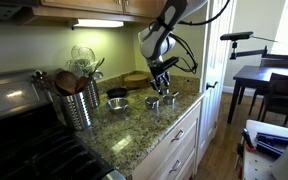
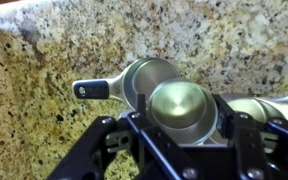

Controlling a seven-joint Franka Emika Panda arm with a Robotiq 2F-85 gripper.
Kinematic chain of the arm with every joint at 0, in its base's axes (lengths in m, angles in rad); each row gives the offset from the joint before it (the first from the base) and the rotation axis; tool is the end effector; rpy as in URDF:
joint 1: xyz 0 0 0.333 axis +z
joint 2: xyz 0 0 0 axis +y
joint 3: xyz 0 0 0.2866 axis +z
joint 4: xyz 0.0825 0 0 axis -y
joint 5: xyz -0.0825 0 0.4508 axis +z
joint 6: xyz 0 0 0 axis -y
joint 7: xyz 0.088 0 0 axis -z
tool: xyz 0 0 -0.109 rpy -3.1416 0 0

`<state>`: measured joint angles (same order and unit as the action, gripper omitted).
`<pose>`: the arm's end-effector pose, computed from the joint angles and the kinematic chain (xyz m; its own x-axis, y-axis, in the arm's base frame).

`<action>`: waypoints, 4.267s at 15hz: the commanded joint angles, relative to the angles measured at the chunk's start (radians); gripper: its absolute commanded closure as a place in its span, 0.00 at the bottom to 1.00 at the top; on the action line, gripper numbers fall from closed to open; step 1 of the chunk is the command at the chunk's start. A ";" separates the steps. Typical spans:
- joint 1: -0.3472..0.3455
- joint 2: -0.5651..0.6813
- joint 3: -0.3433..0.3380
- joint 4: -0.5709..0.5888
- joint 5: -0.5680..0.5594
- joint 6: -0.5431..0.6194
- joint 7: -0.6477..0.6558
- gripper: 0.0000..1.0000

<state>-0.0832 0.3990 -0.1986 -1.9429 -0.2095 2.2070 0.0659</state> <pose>0.6148 -0.1864 0.1962 0.9681 -0.2136 -0.1308 -0.1792 -0.9556 0.2338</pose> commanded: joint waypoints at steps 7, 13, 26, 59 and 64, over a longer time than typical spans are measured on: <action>-0.048 0.025 -0.026 -0.020 -0.001 -0.006 0.057 0.61; -0.056 0.071 -0.018 0.028 0.016 -0.017 0.047 0.61; -0.065 0.118 -0.012 0.090 0.051 -0.026 0.039 0.55; -0.115 0.114 0.055 0.078 0.025 0.002 -0.343 0.00; -0.126 0.130 0.064 0.076 0.028 0.012 -0.371 0.00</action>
<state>-0.1810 0.5280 -0.1568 -1.8583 -0.1898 2.2047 -0.2674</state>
